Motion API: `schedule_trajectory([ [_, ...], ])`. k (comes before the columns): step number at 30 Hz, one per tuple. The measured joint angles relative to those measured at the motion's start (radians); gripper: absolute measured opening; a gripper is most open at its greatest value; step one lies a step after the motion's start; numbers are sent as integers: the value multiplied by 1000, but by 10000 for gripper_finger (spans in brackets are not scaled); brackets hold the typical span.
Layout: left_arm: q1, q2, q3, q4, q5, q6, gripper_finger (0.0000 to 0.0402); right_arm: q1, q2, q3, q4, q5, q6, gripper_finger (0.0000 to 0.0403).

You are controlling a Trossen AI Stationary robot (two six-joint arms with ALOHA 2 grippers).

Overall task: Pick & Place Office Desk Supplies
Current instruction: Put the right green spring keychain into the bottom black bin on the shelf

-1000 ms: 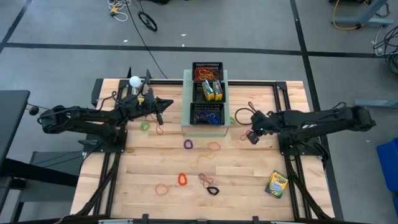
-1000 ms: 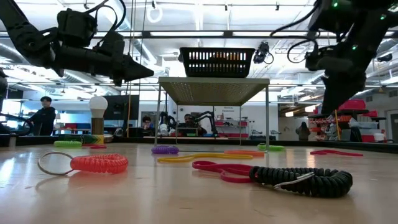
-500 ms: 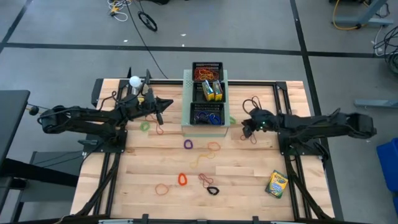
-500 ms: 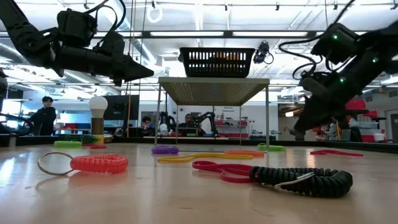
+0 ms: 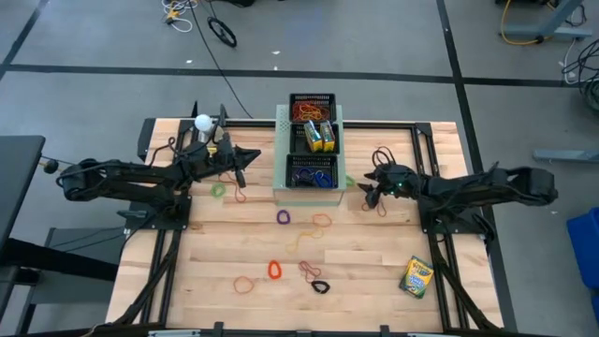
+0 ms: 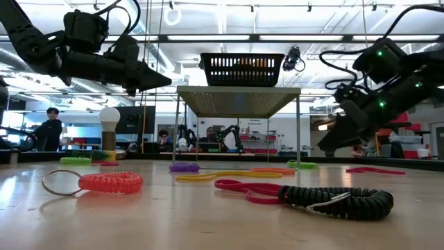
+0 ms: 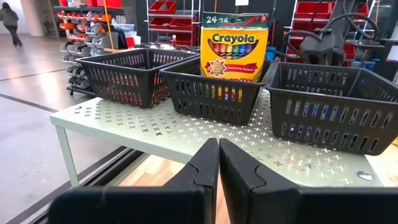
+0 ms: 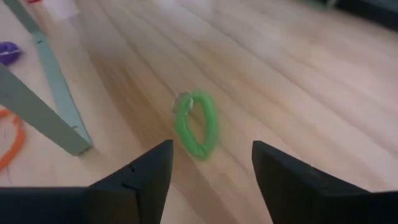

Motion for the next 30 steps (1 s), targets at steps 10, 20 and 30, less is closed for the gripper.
schedule_trajectory([
  [10, 0, 0, 0, 0, 0, 0, 23, -46, 282, 3, 257, -27, -141, 218],
  [20, 0, 0, 0, 0, 0, 0, 23, -70, 471, 98, 296, -83, -186, 162],
  [30, 0, 0, 0, 0, 0, 0, 23, -69, 380, 108, 187, -43, -148, 33],
])
